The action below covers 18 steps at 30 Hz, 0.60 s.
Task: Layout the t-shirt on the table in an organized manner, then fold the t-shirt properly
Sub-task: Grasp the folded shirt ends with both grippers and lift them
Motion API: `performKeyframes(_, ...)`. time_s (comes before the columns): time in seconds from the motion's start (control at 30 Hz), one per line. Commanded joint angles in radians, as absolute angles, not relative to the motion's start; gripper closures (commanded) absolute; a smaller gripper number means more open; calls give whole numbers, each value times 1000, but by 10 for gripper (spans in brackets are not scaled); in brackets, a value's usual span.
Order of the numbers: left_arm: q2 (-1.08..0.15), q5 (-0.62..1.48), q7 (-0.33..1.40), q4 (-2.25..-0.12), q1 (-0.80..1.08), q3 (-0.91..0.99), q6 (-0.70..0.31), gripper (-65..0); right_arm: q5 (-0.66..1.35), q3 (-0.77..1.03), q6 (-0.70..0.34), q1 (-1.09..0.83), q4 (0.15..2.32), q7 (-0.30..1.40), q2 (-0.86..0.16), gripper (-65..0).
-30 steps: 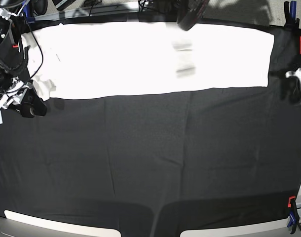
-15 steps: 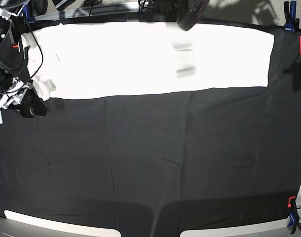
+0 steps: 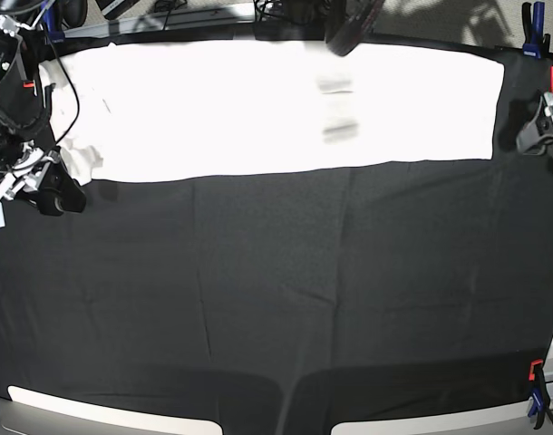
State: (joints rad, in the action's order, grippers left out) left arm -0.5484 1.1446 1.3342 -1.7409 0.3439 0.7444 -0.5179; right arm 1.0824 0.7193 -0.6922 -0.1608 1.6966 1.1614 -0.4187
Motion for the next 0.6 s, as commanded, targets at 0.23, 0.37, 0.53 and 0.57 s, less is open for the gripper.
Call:
performKeyframes(0.23, -570, 1263, 1328, -1690, 341, 751, -559, -447, 1111, 555, -698, -279, 1720, 1144, -427, -320)
performKeyframes(0.37, -571, 1377, 1330, -1625, 340, 751, -577, -447, 1112, 447, -698, -363, 1773, 1150, -426, -320)
performKeyframes(0.53, -571, 1190, 1208, -1552, 334, 751, -596, -447, 1112, 402, -698, -445, 1931, 1166, -426, -320)
performKeyframes(0.57, -571, 1162, 1199, -1534, 334, 751, -596, -446, 1112, 401, -698, -464, 1967, 1166, -427, -320)
